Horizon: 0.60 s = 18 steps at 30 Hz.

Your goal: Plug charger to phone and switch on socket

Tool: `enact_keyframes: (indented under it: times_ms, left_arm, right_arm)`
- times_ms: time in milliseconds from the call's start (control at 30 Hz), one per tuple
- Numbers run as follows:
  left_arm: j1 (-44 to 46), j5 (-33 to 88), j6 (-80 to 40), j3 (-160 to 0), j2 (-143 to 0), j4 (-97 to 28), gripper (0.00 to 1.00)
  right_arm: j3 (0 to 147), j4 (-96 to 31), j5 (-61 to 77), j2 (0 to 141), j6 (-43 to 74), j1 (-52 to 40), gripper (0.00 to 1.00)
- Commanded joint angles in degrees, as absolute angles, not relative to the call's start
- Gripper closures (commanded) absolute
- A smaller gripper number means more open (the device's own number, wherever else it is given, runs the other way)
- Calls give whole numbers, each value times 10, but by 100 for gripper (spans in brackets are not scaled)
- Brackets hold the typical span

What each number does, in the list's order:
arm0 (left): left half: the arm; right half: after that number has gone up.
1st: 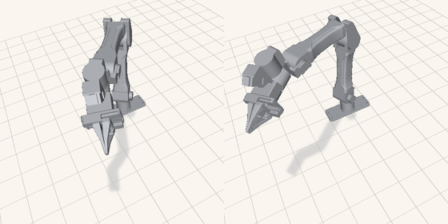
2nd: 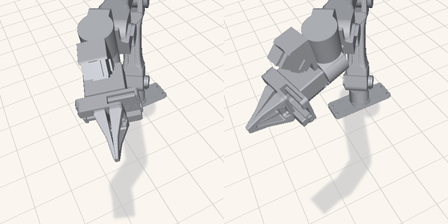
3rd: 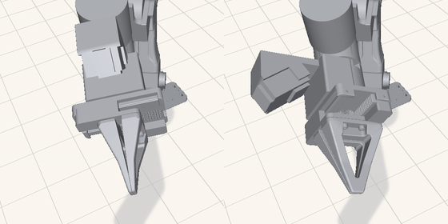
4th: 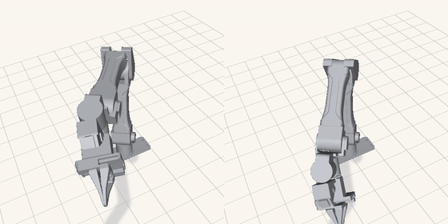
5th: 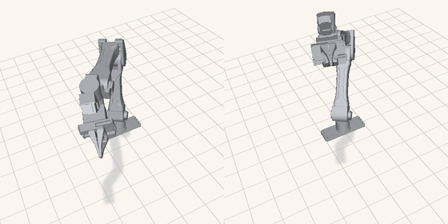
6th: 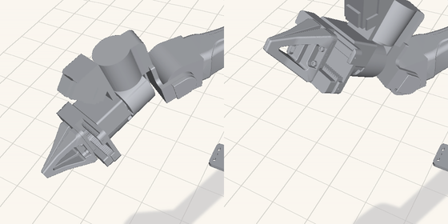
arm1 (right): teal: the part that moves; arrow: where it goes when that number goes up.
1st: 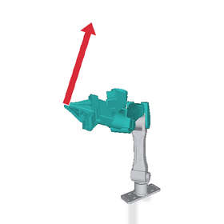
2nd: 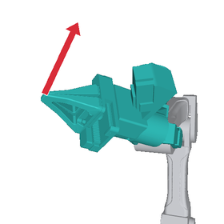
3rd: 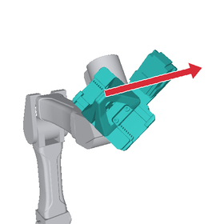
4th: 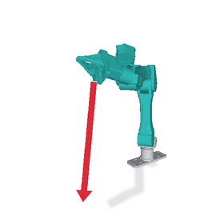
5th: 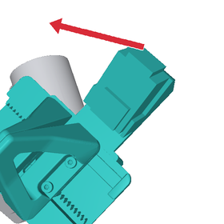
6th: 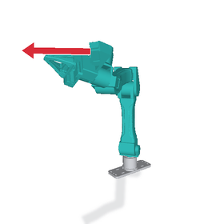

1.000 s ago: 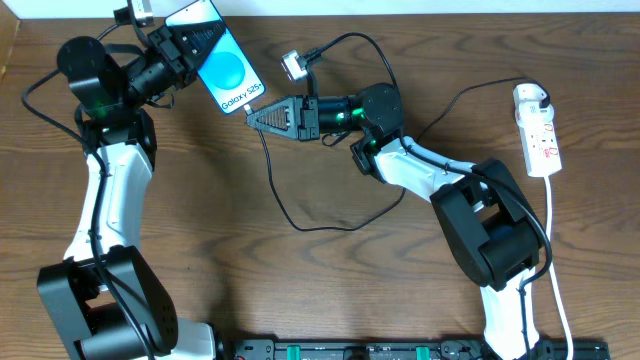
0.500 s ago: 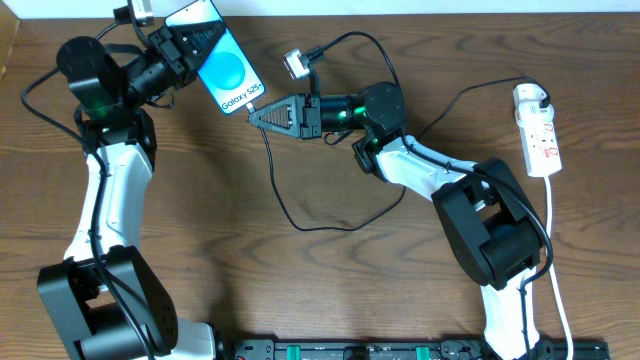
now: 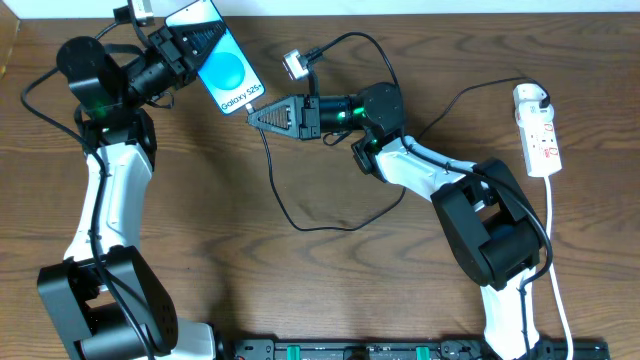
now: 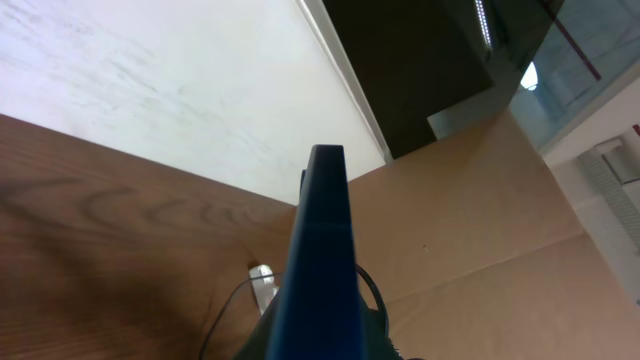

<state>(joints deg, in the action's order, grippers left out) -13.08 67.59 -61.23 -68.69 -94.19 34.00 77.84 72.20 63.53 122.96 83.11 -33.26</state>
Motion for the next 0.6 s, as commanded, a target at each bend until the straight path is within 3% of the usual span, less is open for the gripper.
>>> enact_keyframes:
  times_ms: [0, 567]
  left_arm:
    - [-121, 701, -596, -687, -936, 346, 93]
    - [-121, 698, -587, -687, -936, 346, 93]
  right_arm:
    - [787, 725, 605, 1229, 833, -337, 99]
    - [787, 725, 606, 1229, 833, -346, 99]
